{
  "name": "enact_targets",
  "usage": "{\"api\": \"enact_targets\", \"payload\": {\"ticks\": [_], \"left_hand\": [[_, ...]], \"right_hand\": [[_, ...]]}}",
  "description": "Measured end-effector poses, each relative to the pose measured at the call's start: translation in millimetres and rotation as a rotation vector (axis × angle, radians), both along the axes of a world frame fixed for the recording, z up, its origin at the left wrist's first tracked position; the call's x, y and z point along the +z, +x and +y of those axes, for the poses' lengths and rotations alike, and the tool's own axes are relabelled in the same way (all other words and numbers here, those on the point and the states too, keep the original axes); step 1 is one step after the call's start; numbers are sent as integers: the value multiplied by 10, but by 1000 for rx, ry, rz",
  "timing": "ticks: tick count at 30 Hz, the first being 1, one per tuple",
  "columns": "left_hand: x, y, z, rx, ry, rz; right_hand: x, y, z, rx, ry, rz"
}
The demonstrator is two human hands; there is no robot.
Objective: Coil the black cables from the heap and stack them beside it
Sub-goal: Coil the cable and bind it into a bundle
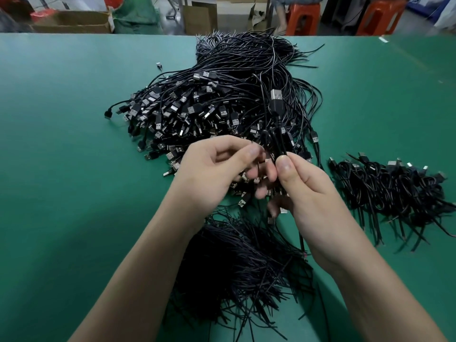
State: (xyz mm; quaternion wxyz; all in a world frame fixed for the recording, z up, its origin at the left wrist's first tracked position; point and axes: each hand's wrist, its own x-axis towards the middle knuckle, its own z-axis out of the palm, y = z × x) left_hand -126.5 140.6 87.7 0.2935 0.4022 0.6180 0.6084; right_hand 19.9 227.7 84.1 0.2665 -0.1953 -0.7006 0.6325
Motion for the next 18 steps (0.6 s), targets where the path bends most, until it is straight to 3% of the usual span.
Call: {"api": "enact_targets", "payload": {"ticks": [3, 10, 14, 18], "left_hand": [[1, -34, -9, 142, -21, -1], [80, 128, 41, -40, -57, -23], [78, 144, 48, -121, -81, -72], [50, 166, 56, -174, -38, -302]], "right_hand": [[20, 27, 50, -88, 188, -81], [-9, 51, 47, -201, 535, -222], [-12, 74, 65, -266, 614, -272], [-25, 60, 65, -242, 570, -290]]}}
